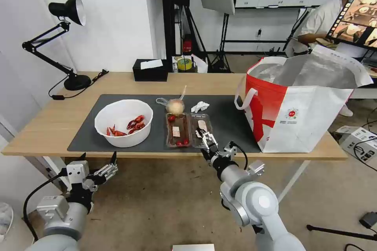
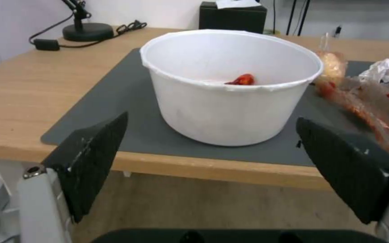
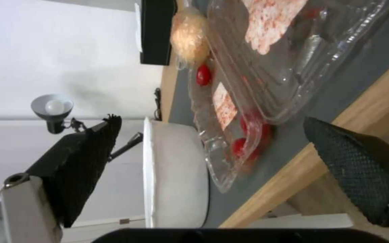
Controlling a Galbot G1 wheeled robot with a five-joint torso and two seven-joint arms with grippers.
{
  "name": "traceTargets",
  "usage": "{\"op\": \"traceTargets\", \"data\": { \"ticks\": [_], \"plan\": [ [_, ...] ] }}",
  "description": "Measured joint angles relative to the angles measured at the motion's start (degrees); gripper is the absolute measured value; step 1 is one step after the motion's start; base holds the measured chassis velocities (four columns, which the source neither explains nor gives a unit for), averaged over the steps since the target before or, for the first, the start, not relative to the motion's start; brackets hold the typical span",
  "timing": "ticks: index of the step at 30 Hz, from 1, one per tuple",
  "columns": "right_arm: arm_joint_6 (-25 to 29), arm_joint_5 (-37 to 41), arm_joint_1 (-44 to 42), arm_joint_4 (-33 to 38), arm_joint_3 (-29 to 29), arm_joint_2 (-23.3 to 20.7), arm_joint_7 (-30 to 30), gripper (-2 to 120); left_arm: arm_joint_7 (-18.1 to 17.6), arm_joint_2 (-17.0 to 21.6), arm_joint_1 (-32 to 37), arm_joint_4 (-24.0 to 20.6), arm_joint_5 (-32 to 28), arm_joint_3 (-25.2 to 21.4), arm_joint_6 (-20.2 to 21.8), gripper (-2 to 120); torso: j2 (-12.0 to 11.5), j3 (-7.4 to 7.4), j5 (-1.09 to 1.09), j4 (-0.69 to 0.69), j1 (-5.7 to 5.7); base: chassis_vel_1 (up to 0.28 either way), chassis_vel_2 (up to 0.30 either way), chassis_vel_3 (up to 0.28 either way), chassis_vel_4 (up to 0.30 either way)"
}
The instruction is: Pick up the trash from the table and place it into the takeout bag.
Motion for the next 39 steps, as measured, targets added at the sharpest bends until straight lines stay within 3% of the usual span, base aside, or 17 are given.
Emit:
{"op": "traceTargets", "data": {
  "ticks": [39],
  "plan": [
    [0.5, 0.4, 2.5, -4.3, -0.1, 3.4, 1.8, 100, 0.1, 0.4, 0.4, -0.1, -0.2, 0.1, -0.3, 100, 0.0, 0.00, 0.00, 0.00, 0.00, 0.000, 0.000, 0.000, 0.000]
  ]
}}
